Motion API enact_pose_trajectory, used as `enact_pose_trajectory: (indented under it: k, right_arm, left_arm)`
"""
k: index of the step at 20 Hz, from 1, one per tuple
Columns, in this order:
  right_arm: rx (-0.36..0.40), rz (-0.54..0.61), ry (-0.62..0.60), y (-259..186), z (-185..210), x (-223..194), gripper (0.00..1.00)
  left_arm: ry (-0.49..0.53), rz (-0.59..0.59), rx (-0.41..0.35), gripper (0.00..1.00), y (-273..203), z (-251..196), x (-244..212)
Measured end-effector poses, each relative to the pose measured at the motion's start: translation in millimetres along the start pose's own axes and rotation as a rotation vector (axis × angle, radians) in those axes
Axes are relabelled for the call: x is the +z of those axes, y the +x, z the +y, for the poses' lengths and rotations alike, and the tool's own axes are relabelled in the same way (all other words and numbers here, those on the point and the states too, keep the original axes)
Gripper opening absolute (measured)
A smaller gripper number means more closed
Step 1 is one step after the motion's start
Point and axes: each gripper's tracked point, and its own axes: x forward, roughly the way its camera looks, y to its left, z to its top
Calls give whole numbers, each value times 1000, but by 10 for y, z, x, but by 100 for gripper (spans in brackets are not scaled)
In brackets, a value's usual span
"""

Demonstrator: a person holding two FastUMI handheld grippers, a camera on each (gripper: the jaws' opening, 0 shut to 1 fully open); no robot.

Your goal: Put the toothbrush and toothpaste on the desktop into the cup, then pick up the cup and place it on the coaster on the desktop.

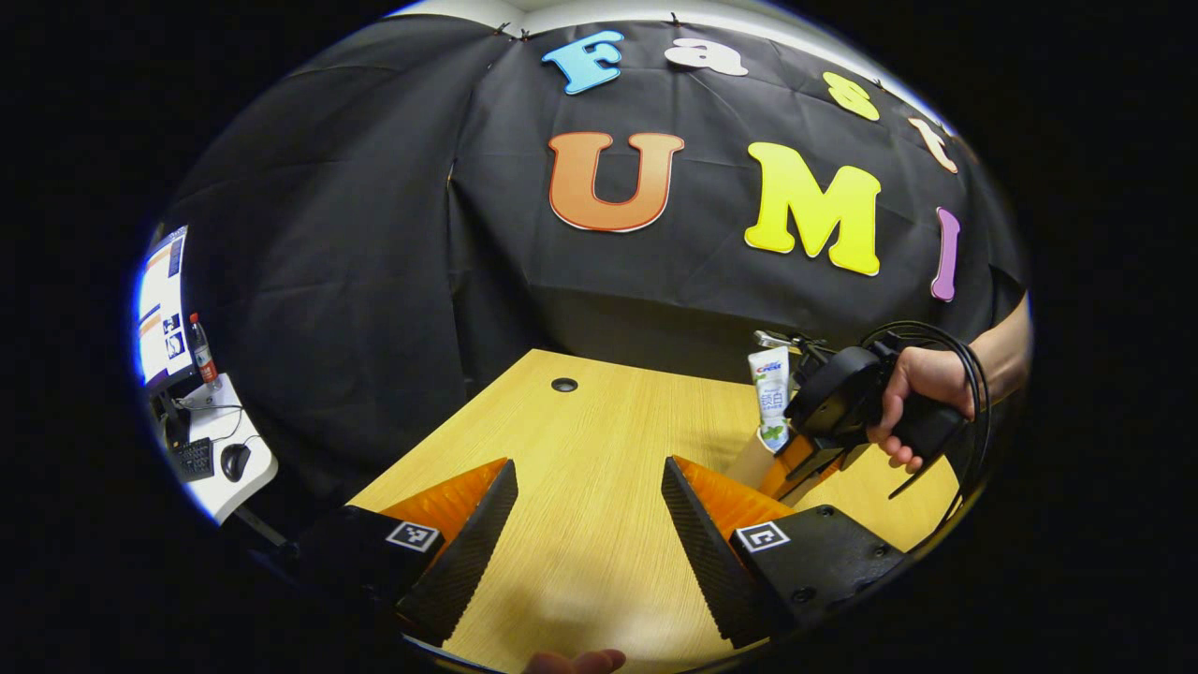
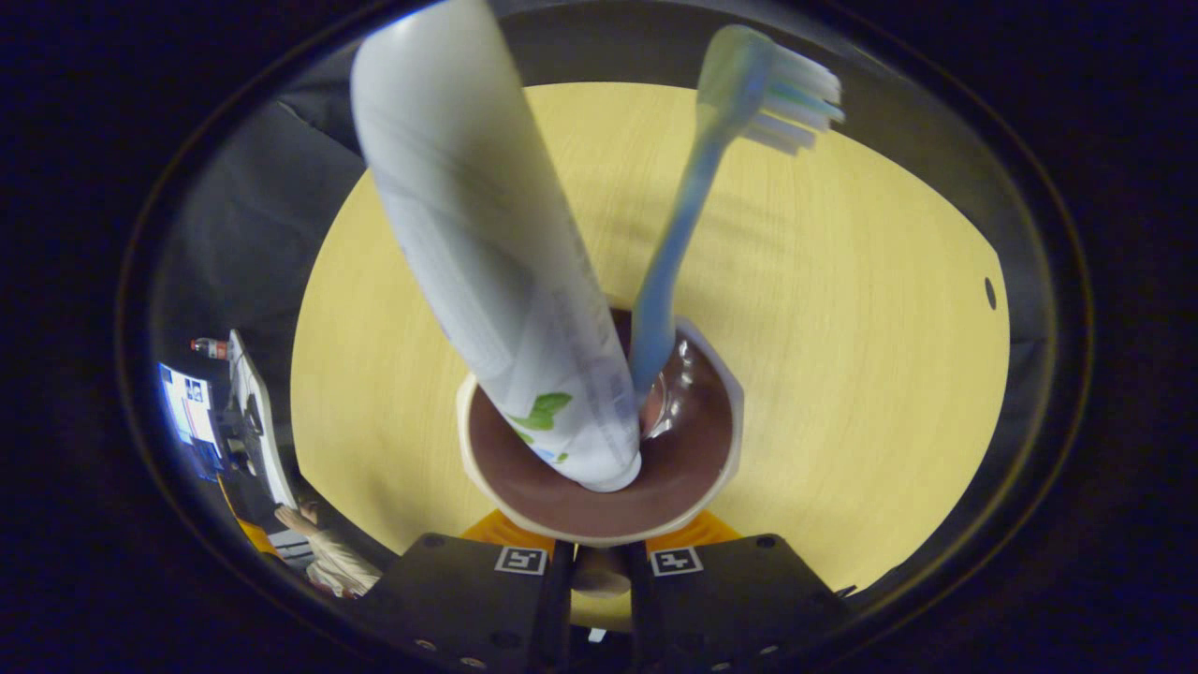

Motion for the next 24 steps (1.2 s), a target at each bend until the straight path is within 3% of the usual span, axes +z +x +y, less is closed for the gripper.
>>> enact_pose_trajectory:
  k: [9, 16, 17, 18, 19, 20, 22, 24]
  right_arm:
    - [-83, 19, -82, 300, 178, -54, 24]
    - [-102, 12, -83, 342, 182, -46, 26]
    - [-98, 11, -77, 330, 177, -57, 33]
    - [-94, 10, -74, 318, 185, -58, 57]
    - [-96, 4, -73, 312, 180, -71, 67]
    - [-94, -5, -68, 276, 181, -59, 86]
    - [-82, -26, -59, 169, 189, -74, 96]
    - [-65, -58, -51, 1, 162, -102, 98]
  left_arm:
    - [44, -8, -32, 99, -16, -46, 17]
    - [52, 3, -66, 99, -20, -129, 1]
    - [59, 1, -73, 99, -19, -154, 31]
    - [67, -1, -81, 98, -18, -176, 43]
    - [73, -2, -87, 98, -28, -192, 51]
    - [79, -3, -94, 99, -34, -222, 63]
    - [81, -6, -109, 99, -34, -266, 99]
    - [83, -8, -124, 98, -25, -345, 140]
